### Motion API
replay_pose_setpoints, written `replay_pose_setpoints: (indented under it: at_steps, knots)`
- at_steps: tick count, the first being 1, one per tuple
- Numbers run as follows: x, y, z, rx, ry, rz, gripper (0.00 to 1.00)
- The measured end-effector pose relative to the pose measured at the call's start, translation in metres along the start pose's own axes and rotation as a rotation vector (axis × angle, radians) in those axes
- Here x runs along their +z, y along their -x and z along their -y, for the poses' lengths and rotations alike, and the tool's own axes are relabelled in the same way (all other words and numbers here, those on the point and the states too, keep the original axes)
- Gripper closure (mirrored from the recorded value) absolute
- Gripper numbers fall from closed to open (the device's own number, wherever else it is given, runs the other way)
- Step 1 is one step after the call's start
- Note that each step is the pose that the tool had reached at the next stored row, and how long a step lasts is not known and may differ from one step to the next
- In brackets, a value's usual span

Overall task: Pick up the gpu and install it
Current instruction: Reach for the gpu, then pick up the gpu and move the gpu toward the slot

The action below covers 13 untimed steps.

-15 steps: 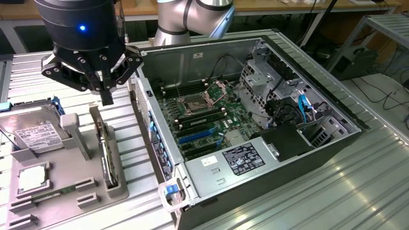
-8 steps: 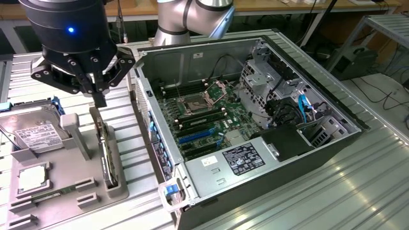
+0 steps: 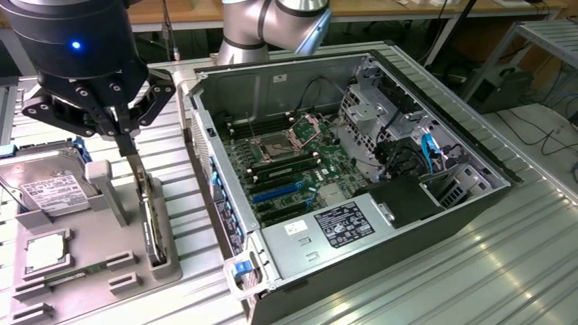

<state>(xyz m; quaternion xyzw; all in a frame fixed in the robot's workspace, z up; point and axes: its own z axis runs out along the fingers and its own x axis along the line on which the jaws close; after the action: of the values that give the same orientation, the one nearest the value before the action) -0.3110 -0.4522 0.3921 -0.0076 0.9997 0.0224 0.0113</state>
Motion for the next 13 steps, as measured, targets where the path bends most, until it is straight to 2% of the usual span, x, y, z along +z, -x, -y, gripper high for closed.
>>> replay_pose_setpoints:
  at_steps: [5,13]
  knots:
    - [-0.0001,-0.0108,0.0004,-0.006,0.0001,-0.0011,0.89]
    - [-0.0001,-0.0114,0.0005,-0.007,0.0002,-0.0012,0.89]
